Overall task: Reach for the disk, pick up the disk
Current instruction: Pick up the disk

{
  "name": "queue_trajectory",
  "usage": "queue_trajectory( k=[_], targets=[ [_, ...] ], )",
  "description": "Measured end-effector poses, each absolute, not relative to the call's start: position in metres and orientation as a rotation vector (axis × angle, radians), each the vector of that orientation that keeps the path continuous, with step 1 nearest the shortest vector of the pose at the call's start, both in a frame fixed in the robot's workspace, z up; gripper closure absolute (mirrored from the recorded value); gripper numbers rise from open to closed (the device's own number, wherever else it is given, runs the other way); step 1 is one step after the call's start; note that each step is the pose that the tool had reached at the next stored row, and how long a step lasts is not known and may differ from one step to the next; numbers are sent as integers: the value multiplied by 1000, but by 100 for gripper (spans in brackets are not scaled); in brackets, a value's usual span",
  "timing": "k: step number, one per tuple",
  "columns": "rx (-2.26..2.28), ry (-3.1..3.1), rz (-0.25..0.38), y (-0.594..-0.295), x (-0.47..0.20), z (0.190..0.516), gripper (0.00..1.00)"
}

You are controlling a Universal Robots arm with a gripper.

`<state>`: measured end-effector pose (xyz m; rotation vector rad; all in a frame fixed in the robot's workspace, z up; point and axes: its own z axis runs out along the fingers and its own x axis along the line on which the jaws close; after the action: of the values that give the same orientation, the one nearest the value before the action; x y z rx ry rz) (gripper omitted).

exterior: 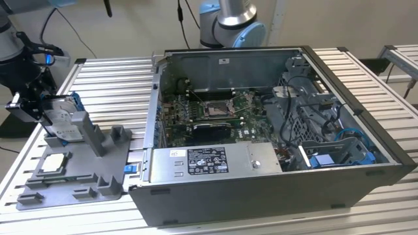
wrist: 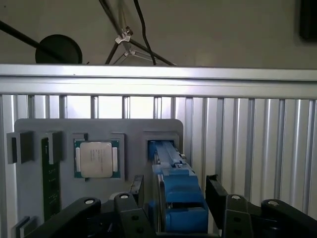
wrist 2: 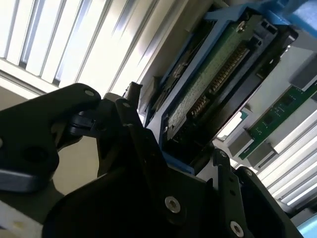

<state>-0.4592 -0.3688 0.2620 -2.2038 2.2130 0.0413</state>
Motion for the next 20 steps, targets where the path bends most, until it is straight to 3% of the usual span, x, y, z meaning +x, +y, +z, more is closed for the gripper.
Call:
queue_trajectory(
  k=[3,4,20],
  targets=[
    [-2204,2213,41,-369,-459,262,0],
    [-2204,2213,41,-369,-459,262,100],
    [-2204,2213,41,-369,-459,262,100]
  ],
)
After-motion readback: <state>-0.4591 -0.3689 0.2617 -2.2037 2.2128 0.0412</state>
